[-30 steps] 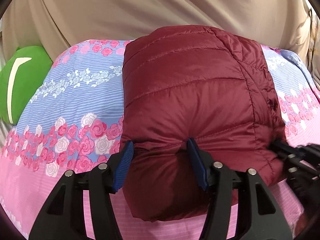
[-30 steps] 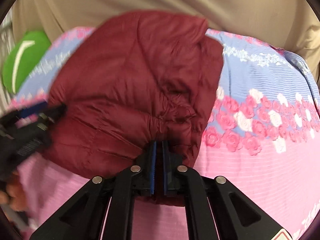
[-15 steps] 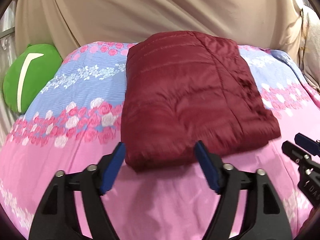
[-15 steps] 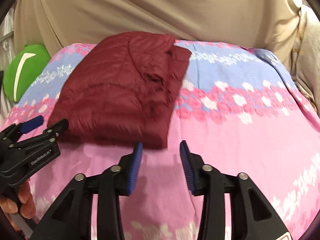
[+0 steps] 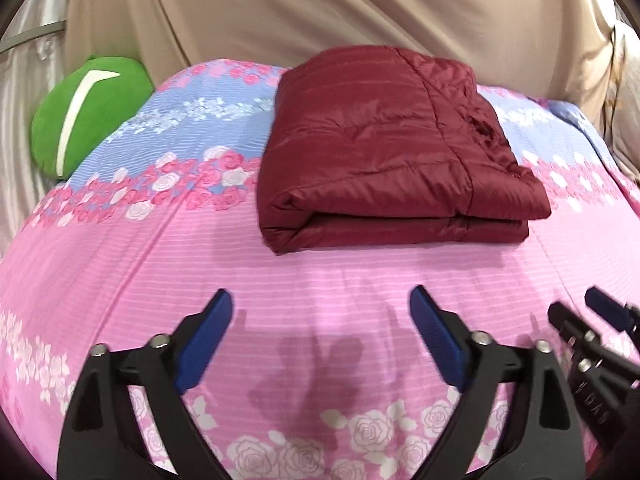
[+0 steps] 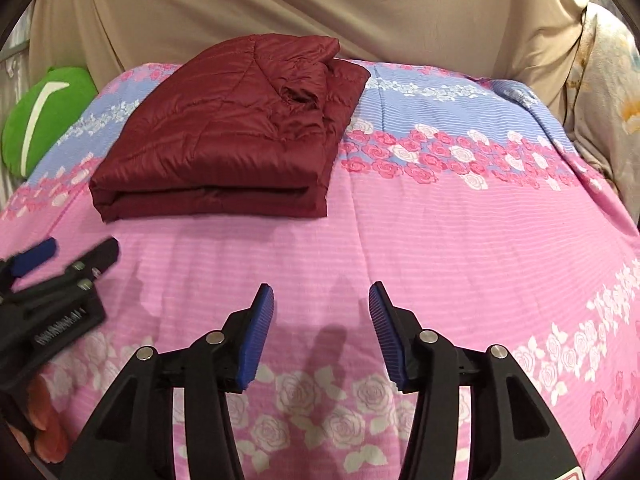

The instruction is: Fold large clothes

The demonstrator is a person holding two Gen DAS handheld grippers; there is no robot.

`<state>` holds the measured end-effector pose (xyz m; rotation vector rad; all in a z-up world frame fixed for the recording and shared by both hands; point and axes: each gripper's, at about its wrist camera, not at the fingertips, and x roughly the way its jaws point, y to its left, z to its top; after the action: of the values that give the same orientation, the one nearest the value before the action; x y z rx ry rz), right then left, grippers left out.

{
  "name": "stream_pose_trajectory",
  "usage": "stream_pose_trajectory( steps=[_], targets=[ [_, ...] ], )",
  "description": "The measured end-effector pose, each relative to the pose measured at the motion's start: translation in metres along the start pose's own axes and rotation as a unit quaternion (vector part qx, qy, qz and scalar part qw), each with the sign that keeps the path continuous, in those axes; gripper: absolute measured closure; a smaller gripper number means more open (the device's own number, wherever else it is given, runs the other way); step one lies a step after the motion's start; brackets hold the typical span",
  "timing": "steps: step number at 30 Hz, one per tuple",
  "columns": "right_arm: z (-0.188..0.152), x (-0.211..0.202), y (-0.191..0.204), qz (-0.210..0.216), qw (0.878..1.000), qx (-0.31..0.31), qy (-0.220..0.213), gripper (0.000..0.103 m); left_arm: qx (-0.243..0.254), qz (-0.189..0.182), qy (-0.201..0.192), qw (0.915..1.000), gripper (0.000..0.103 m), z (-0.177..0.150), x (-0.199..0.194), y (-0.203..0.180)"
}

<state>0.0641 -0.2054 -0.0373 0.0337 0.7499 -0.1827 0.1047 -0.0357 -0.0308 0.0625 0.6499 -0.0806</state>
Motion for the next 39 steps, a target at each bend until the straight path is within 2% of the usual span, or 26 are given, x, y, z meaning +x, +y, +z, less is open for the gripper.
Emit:
stream_pose_trajectory(
  steps=[5,14,23,39],
  targets=[
    [-0.004,-0.002,-0.002,0.0,1.0,0.011,-0.005,0.046,-0.008,0.006,0.003,0.9999,0.011,-0.005,-0.003,0.001],
    [-0.007,-0.001,0.001,0.001,1.0,0.008,-0.003,0.044,0.013,0.016,0.009,0.9997,0.009,-0.011,-0.004,-0.008],
    [-0.01,-0.004,0.015,0.001,1.0,-0.005,-0.006,0.041,0.02,0.021,0.012,0.9995,0.009,-0.013,-0.003,-0.011],
    [-0.01,-0.001,0.016,0.0,1.0,-0.006,0.002,0.041,0.03,0.024,0.014,0.9992,0.009,-0.013,-0.001,-0.015]
  ],
)
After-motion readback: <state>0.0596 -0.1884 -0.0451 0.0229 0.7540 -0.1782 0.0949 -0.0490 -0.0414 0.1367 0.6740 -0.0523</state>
